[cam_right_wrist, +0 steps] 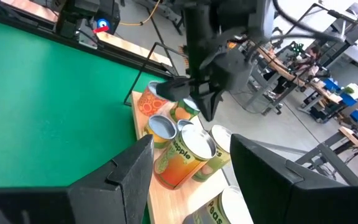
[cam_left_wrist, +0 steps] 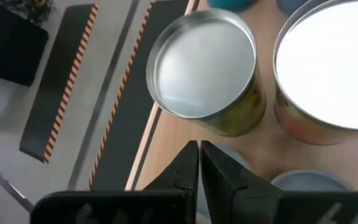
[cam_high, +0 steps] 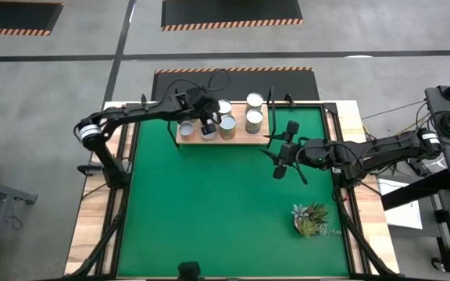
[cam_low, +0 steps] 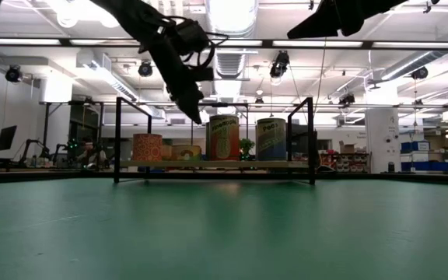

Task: Pick and place cans onto a shelf
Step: Adjust the canned goods on the shelf

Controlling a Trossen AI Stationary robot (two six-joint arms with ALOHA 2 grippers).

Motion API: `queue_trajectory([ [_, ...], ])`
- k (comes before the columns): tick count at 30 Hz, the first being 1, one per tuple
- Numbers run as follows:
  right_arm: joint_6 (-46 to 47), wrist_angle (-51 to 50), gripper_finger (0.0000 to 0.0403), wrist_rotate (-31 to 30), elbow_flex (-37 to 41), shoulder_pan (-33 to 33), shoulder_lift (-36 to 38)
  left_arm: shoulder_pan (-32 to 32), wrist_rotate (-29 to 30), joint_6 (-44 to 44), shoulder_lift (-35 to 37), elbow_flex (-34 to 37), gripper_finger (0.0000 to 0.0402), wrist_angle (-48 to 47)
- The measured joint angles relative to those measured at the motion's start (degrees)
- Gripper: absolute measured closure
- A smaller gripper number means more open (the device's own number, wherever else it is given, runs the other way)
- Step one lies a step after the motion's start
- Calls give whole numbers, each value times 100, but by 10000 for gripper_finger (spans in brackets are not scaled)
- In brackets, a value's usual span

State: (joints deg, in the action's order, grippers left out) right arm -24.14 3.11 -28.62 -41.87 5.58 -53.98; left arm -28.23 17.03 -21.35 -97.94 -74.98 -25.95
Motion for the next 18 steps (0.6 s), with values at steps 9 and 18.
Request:
queue_trajectory([
  [9,-8,1,204,0,0,0,2,-28,3,-44,-531,-377,402,105],
  [18,-11,-36,204,0,0,0,2,-28,1,143,-678,-726,402,-135],
])
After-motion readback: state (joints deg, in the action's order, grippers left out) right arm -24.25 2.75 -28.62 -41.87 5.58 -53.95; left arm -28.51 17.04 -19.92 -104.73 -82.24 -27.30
